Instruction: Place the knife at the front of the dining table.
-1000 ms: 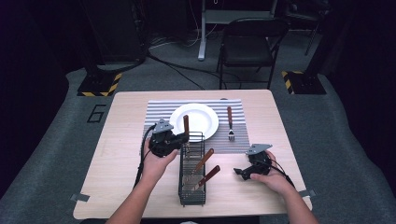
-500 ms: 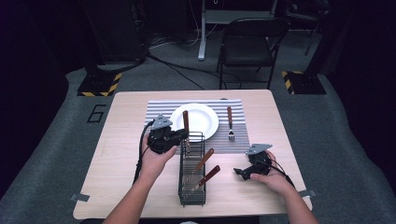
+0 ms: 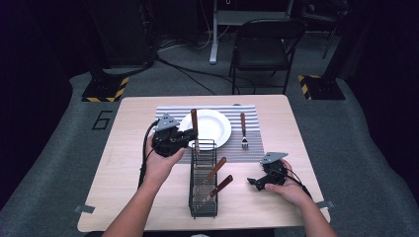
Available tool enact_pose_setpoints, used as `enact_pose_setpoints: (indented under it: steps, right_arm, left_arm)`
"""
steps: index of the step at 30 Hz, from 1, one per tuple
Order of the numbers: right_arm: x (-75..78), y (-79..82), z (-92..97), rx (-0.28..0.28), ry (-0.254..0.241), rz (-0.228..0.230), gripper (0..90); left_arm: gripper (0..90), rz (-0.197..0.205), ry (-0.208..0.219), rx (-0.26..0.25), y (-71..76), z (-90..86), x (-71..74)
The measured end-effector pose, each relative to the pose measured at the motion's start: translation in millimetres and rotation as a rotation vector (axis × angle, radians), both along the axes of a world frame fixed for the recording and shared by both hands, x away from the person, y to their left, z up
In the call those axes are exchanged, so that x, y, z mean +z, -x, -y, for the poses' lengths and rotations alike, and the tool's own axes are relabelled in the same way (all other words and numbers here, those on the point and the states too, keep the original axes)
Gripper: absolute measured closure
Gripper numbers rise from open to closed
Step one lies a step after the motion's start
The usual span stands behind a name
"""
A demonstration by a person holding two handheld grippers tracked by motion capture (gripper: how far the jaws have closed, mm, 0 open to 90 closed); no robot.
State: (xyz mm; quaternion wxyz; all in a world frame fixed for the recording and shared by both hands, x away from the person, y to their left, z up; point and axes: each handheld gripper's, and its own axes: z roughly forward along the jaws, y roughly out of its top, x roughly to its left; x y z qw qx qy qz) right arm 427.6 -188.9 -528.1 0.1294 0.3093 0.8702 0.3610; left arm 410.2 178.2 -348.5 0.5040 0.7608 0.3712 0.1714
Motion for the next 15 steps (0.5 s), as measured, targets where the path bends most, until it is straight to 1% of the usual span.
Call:
enact_pose_setpoints:
  steps: [1, 3, 5, 6, 7, 8, 12, 13, 14, 15]
  right_arm:
    - [0.0, 0.0, 0.0, 0.000, 0.000, 0.000, 0.0]
    - [0.0, 0.0, 0.0, 0.000, 0.000, 0.000, 0.0]
    - [0.0, 0.0, 0.0, 0.000, 0.000, 0.000, 0.0]
    - [0.0, 0.0, 0.0, 0.000, 0.000, 0.000, 0.0]
    - [0.0, 0.0, 0.0, -0.001, -0.001, -0.001, 0.0]
    - [0.0, 0.0, 0.0, -0.001, -0.001, -0.001, 0.0]
    - [0.0, 0.0, 0.0, 0.000, 0.000, 0.000, 0.0]
    - [0.0, 0.0, 0.0, 0.000, 0.000, 0.000, 0.0]
    - [0.0, 0.0, 0.0, 0.000, 0.000, 0.000, 0.0]
    - [0.0, 0.0, 0.0, 0.000, 0.000, 0.000, 0.0]
  left_arm:
    - [80.1, 0.010, -0.004, -0.001, -0.1, -0.6, 2.6]
    - [80.1, 0.014, 0.004, 0.000, 0.5, -1.3, 7.3]
    - [80.1, 0.028, -0.003, 0.006, 0.6, -2.7, 12.1]
    - [80.1, 0.027, 0.005, 0.009, 0.9, -2.9, 14.3]
    - [80.1, 0.040, 0.001, 0.009, 0.8, -4.6, 18.6]
    - [80.1, 0.040, 0.001, 0.009, 0.8, -4.6, 18.6]
    - [80.1, 0.056, 0.009, 0.017, 1.8, -8.2, 28.7]
    - [80.1, 0.056, 0.009, 0.017, 1.8, -8.2, 28.7]
    - [80.1, 0.061, 0.021, 0.022, 1.6, -10.1, 32.3]
    - [80.1, 0.061, 0.021, 0.022, 1.6, -10.1, 32.3]
